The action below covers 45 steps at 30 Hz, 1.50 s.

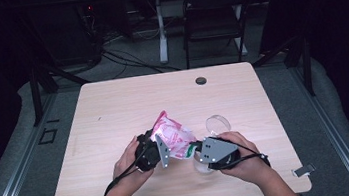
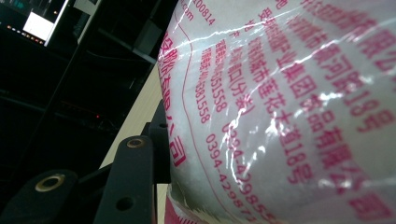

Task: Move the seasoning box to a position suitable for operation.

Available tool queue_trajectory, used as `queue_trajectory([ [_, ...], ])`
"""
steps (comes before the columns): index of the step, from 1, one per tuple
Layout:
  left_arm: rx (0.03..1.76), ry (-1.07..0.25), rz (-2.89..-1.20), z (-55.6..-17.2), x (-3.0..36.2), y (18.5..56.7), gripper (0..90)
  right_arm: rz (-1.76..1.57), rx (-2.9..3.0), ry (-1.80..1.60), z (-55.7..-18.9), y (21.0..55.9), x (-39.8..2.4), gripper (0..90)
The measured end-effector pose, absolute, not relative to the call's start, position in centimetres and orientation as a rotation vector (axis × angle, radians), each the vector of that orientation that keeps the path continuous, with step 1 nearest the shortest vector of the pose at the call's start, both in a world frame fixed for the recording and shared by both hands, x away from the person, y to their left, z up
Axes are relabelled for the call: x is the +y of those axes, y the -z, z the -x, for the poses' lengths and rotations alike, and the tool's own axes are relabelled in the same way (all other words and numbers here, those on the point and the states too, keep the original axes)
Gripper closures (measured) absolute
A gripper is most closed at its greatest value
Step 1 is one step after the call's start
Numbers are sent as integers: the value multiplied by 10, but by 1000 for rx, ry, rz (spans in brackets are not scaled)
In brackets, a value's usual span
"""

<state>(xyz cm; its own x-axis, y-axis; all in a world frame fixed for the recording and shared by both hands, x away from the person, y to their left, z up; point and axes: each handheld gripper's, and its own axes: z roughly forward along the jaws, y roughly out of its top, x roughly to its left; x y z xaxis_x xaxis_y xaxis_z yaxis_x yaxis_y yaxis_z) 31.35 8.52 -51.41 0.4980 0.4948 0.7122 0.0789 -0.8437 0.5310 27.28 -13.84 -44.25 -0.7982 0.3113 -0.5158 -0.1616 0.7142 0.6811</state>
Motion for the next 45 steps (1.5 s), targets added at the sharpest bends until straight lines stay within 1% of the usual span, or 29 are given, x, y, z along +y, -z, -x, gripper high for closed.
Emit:
queue_trajectory([
  [13,397,-1326,-2313,-307,76,512,592,-145,2348,-1035,-272,436,-151,900],
  [28,365,-1290,-2298,-310,69,525,594,-196,2353,-1000,-265,446,-156,900],
  [45,308,-1372,-2285,-313,70,525,595,-217,2326,-991,-263,453,-154,900],
])
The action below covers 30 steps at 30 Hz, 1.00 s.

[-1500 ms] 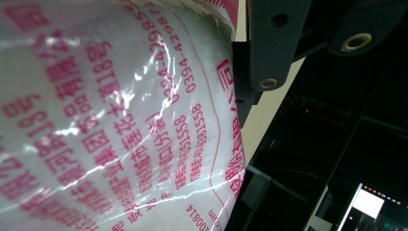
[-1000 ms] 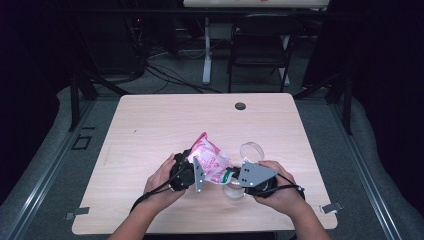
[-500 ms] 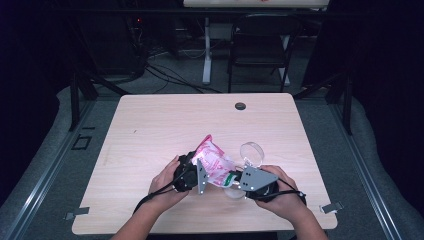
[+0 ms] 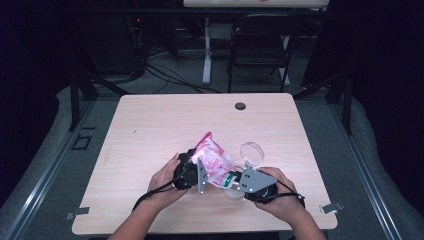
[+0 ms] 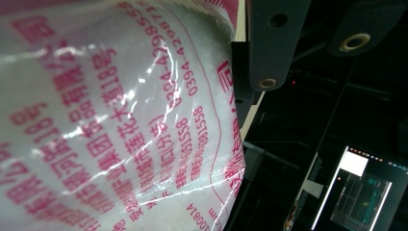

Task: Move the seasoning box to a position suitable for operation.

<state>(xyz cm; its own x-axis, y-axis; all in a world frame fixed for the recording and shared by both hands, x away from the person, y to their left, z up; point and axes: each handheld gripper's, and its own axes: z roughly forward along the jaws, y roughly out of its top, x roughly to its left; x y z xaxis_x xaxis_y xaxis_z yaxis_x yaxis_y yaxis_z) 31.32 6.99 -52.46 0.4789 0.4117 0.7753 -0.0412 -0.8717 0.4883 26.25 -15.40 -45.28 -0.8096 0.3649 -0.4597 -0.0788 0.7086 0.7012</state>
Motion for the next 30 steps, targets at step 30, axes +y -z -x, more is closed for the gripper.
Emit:
queue_trajectory([
  [30,173,-1619,-2301,-307,67,517,597,-225,2340,-992,-264,457,-155,900],
])
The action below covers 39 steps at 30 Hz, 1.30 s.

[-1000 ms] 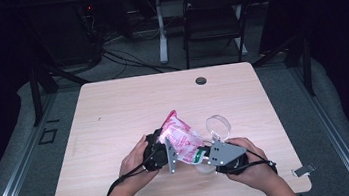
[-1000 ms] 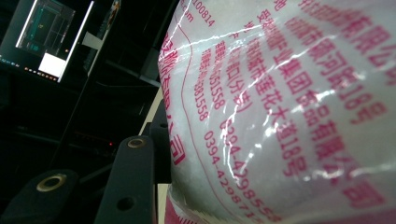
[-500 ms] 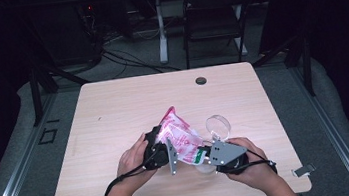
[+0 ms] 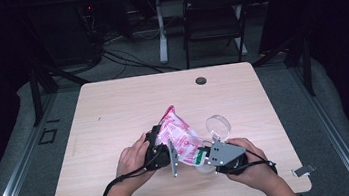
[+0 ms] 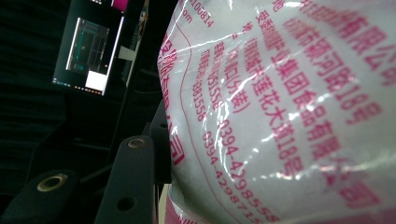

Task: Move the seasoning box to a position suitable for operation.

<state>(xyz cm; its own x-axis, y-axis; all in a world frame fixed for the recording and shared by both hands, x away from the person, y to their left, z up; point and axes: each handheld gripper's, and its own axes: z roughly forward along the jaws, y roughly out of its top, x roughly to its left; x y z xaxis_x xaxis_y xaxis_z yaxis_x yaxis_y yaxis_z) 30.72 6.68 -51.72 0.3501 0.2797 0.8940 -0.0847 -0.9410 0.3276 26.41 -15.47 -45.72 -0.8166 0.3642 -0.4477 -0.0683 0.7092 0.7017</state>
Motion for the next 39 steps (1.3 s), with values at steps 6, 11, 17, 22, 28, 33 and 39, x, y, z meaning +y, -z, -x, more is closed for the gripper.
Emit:
queue_trajectory([
  [6,153,-1652,-2294,-307,66,516,597,-224,2342,-982,-264,457,-155,900],
  [11,139,-1667,-2294,-307,66,515,597,-222,2346,-980,-265,457,-156,900],
  [17,122,-1683,-2296,-307,65,513,598,-219,2345,-974,-265,457,-156,900],
  [22,105,-1698,-2297,-307,65,510,598,-221,2343,-984,-265,457,-157,900],
  [28,89,-1719,-2292,-306,65,508,598,-224,2341,-993,-265,457,-157,900],
  [33,75,-1729,-2294,-306,64,507,598,-226,2344,-992,-265,457,-157,900],
  [39,60,-1737,-2301,-306,63,505,598,-224,2345,-984,-264,456,-158,900],
])
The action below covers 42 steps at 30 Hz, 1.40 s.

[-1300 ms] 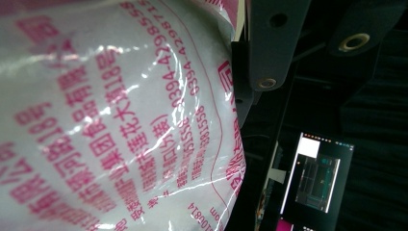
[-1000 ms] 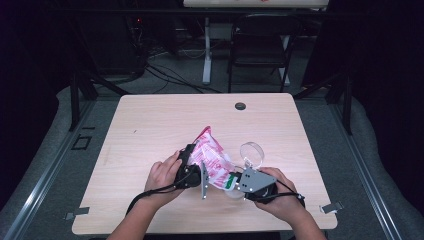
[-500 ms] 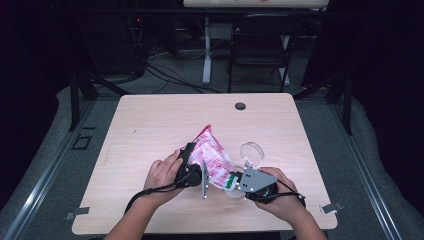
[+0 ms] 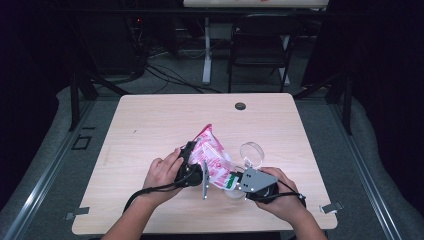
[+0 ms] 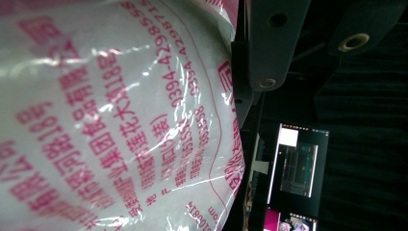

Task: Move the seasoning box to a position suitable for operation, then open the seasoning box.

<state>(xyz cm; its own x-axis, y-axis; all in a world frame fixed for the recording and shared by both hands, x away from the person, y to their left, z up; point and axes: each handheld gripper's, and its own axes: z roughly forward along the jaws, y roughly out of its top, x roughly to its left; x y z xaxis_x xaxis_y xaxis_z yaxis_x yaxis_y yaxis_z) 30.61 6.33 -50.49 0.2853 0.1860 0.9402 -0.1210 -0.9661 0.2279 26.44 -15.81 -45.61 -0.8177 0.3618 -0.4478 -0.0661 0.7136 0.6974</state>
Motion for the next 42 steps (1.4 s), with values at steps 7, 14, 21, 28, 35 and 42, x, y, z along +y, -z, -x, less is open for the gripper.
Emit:
queue_trajectory([
  [7,38,-1754,-2292,-307,62,503,599,-228,2341,-987,-265,455,-159,900],
  [14,32,-1756,-2301,-307,63,504,599,-226,2348,-985,-266,456,-159,900],
  [21,32,-1756,-2309,-306,63,504,600,-221,2352,-980,-266,456,-158,900],
  [28,19,-1770,-2306,-306,63,505,600,-227,2356,-981,-268,457,-158,900],
  [35,10,-1775,-2306,-306,61,505,600,-246,2359,-996,-270,457,-160,900],
  [42,-6,-1777,-2301,-305,60,505,602,-289,2376,-1034,-274,458,-163,900],
])
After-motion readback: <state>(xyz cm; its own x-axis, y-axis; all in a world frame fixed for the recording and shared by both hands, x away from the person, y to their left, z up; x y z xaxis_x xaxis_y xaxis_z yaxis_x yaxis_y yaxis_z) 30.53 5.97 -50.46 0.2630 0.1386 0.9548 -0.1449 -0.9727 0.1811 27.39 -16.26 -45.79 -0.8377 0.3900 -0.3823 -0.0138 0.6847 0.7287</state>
